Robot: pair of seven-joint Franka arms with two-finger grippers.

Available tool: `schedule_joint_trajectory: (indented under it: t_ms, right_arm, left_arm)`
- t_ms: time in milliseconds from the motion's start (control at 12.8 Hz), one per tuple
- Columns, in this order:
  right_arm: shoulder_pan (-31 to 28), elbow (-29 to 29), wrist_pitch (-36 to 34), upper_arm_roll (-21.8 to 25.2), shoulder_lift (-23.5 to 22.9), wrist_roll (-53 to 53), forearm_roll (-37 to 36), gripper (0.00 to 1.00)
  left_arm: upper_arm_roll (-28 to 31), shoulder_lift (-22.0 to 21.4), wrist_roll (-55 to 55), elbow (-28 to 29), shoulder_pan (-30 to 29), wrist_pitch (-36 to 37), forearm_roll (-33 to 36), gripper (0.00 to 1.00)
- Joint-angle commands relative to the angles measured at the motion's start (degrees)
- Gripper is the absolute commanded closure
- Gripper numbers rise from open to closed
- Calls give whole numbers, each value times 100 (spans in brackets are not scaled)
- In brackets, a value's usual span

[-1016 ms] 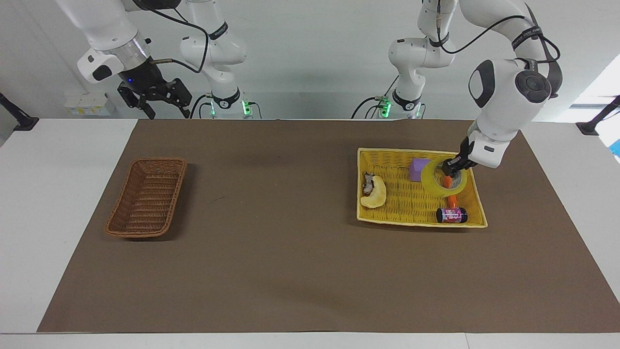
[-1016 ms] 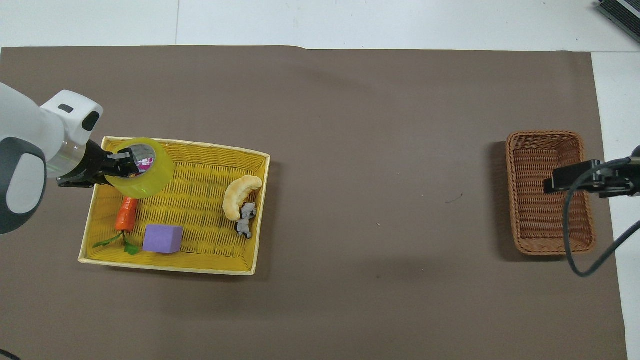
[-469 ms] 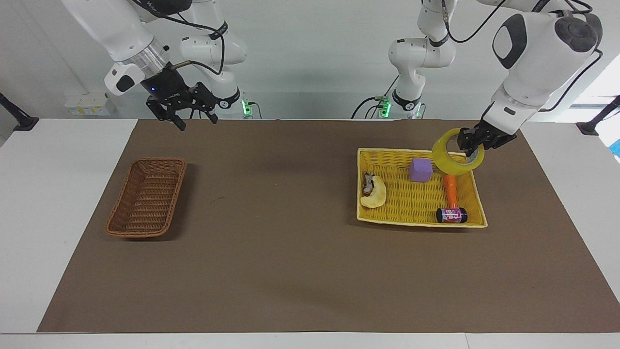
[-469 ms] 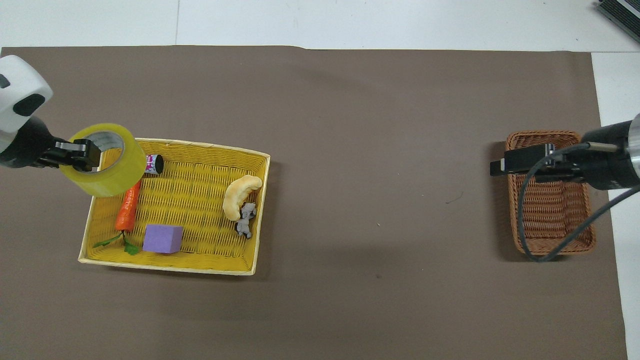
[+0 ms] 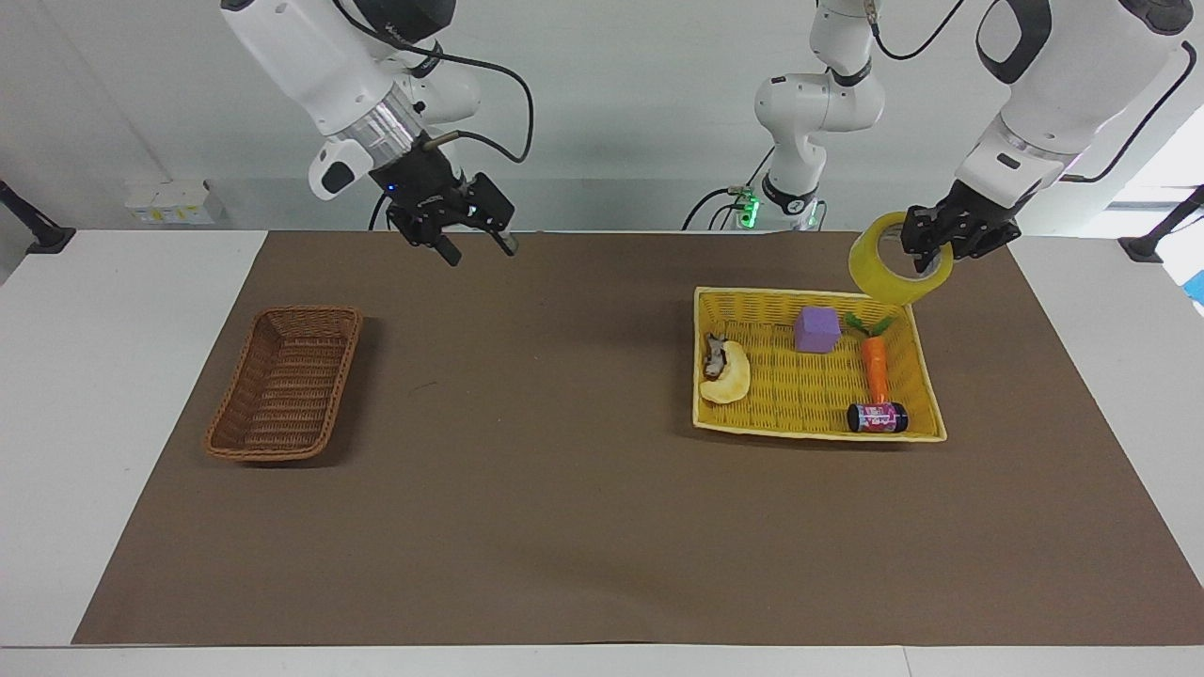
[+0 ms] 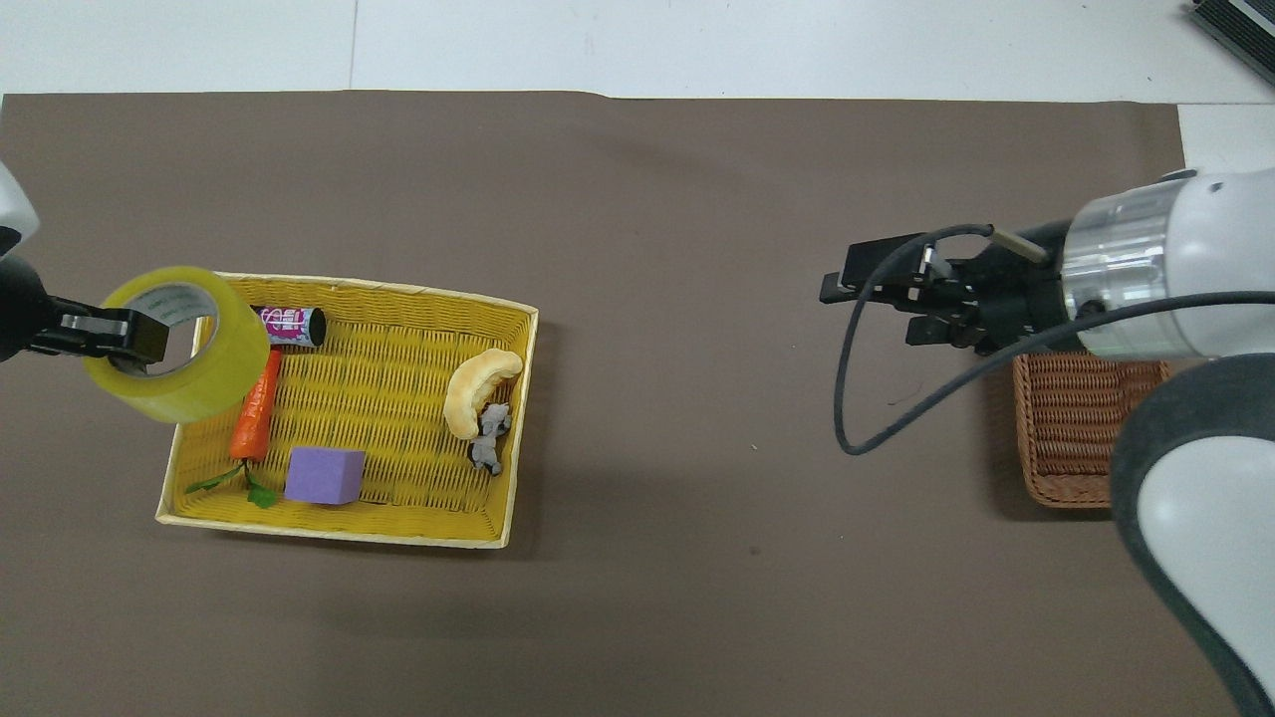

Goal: Move tape to another basket
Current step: 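Carry the tape toward the center while the right gripper reaches toward it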

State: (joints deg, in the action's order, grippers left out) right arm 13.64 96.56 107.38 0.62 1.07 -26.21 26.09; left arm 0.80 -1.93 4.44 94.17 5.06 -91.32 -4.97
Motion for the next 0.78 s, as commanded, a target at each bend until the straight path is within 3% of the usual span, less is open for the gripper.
schedule_joint_trajectory:
  t_ms: [0, 313, 547, 704]
  right_arm:
    - [278, 56, 423, 18, -124, -481, 273, 0]
    - [516, 91, 854, 18, -309, -728, 827, 0]
    - [692, 398, 1609, 18, -327, -711, 1486, 0]
    - [719, 495, 1725, 18, -380, -126, 1897, 0]
  left_arm:
    - [-18, -141, -477, 172, 345, -481, -206, 100]
    - [-18, -141, -1645, 189, 1276, -982, -215, 100]
    - [-18, -115, -2087, 198, 1805, -1281, -512, 100]
    - [-18, 25, -2123, 216, 2059, -1642, -785, 100]
